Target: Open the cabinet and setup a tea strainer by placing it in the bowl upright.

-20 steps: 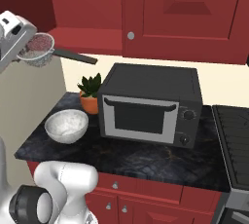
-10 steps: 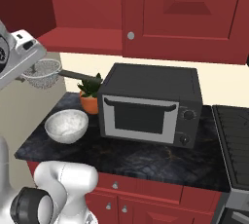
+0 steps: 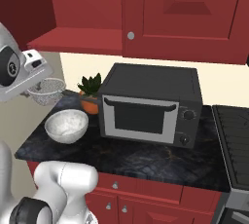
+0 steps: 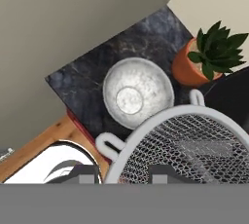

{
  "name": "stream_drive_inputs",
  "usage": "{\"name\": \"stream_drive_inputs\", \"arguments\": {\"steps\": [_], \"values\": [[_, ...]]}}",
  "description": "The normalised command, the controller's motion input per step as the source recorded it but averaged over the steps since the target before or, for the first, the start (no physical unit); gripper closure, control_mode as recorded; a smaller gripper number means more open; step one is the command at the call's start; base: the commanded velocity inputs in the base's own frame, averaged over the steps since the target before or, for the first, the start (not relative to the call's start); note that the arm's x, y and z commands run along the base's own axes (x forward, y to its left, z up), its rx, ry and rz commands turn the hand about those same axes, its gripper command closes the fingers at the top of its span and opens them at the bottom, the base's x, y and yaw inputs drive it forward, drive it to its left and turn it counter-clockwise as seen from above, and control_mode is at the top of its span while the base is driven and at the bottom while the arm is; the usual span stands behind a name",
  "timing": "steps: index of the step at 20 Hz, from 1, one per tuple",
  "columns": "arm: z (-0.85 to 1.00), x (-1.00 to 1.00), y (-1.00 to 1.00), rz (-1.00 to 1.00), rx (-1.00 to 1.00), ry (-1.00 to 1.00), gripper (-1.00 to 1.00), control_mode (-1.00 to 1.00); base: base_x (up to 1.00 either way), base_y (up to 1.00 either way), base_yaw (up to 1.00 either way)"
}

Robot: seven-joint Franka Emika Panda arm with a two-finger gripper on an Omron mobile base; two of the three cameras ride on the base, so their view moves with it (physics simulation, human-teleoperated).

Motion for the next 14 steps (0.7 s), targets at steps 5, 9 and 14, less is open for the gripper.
{"name": "stream_drive_inputs", "arguments": {"steps": [5,9,14], "values": [[-0.56,0.06,-0.18,-0.18,0.04,0.00,1.00,-1.00,0.00,0.00,0.00],[-0.52,0.16,-0.08,-0.16,0.07,0.02,1.00,-1.00,0.00,0.00,0.00],[-0.50,0.21,0.00,-0.14,0.08,0.07,1.00,-1.00,0.00,0.00,0.00]]}}
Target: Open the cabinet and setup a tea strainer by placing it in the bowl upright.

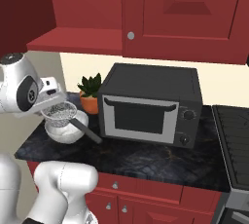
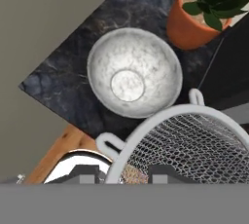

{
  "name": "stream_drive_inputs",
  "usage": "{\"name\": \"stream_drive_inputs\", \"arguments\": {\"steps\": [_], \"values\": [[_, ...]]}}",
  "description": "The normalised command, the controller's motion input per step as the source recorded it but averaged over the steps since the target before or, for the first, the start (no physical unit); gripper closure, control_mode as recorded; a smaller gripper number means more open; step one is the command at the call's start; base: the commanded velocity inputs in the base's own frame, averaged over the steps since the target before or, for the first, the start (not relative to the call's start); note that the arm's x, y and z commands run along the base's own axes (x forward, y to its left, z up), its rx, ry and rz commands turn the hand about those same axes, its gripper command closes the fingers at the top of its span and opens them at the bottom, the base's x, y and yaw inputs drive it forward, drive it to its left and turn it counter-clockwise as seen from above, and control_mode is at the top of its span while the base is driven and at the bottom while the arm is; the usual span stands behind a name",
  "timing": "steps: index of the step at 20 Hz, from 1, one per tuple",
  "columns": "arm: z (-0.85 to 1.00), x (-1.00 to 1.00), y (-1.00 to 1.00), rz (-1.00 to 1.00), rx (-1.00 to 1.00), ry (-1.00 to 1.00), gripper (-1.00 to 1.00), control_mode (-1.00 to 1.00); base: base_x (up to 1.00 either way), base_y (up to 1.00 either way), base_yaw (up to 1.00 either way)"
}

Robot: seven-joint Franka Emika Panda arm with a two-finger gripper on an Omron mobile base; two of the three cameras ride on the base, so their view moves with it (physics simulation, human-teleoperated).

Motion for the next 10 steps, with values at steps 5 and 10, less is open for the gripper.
{"name": "stream_drive_inputs", "arguments": {"steps": [5,10], "values": [[-0.23,0.33,0.05,-0.04,0.04,0.00,1.00,-1.00,0.00,0.00,0.00],[-0.21,0.37,0.15,0.00,0.00,0.00,1.00,-1.00,0.00,0.00,0.00]]}}
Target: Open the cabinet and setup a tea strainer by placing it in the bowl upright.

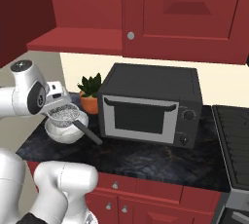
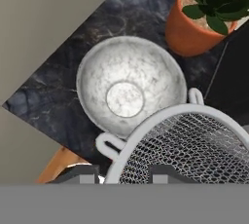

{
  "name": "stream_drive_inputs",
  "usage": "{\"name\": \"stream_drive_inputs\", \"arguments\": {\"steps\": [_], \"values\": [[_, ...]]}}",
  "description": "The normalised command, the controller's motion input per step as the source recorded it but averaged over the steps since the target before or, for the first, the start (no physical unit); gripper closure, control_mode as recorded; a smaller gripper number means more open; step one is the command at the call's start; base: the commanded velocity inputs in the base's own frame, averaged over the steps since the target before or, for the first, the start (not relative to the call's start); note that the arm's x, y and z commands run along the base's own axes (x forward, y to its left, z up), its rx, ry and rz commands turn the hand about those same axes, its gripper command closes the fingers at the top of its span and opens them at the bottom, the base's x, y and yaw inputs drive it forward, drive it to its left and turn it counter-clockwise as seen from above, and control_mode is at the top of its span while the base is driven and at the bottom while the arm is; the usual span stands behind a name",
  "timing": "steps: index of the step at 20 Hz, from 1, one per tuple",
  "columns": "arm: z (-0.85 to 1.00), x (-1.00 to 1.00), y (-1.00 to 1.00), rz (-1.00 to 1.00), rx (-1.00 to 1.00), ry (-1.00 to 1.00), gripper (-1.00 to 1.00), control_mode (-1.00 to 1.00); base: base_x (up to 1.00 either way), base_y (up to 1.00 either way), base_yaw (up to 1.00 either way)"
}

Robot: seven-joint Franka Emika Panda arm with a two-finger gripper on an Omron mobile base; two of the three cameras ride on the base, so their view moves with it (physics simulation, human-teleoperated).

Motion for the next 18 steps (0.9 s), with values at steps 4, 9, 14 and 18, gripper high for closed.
{"name": "stream_drive_inputs", "arguments": {"steps": [4,9,14,18], "values": [[-0.21,0.29,0.27,-0.01,-0.01,0.00,1.00,-1.00,0.00,0.00,0.00],[-0.26,0.27,0.23,0.00,0.00,0.00,1.00,-1.00,0.00,0.00,0.00],[-0.34,0.18,0.16,0.00,0.00,0.00,1.00,-1.00,0.00,0.00,0.00],[-0.19,0.11,0.21,0.00,0.00,-0.01,1.00,-1.00,0.00,0.00,0.00]]}}
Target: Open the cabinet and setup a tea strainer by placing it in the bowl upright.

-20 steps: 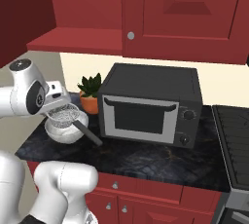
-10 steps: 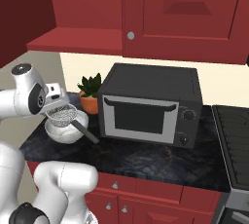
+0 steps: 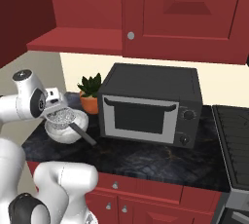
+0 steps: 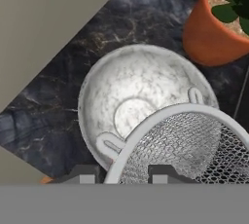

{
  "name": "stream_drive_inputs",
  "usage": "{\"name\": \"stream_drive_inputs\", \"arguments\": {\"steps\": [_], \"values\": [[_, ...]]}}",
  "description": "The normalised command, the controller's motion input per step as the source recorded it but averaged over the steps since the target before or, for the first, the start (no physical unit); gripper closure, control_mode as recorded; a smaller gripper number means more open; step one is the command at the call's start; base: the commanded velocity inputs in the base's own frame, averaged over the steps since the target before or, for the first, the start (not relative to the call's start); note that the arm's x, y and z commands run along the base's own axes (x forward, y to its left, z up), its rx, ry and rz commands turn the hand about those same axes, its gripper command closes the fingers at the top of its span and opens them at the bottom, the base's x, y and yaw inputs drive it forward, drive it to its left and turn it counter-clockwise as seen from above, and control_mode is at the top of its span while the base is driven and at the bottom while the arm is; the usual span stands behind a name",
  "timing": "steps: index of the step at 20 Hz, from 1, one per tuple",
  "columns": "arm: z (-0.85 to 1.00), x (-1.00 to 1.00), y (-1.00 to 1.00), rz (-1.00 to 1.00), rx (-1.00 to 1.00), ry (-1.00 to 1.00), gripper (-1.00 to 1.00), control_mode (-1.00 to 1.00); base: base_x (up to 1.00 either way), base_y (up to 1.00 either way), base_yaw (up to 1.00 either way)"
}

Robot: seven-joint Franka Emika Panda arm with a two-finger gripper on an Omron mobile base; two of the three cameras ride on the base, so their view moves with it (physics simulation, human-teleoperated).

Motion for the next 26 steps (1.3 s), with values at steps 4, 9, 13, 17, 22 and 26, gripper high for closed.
{"name": "stream_drive_inputs", "arguments": {"steps": [4,9,13,17,22,26], "values": [[-0.14,0.09,0.28,0.00,0.00,0.00,1.00,-1.00,0.00,0.00,0.00],[-0.16,0.09,0.27,0.00,0.00,0.00,1.00,-1.00,0.00,0.00,0.00],[-0.23,0.12,0.07,0.00,0.00,0.00,1.00,-1.00,0.00,0.00,0.00],[-0.26,0.13,0.00,0.00,-0.02,-0.03,1.00,-1.00,0.00,0.00,0.00],[-0.28,0.06,0.00,0.00,-0.02,-0.06,1.00,-1.00,0.00,0.00,0.00],[-0.17,0.07,0.00,0.00,0.00,-0.02,1.00,-1.00,0.00,0.00,0.00]]}}
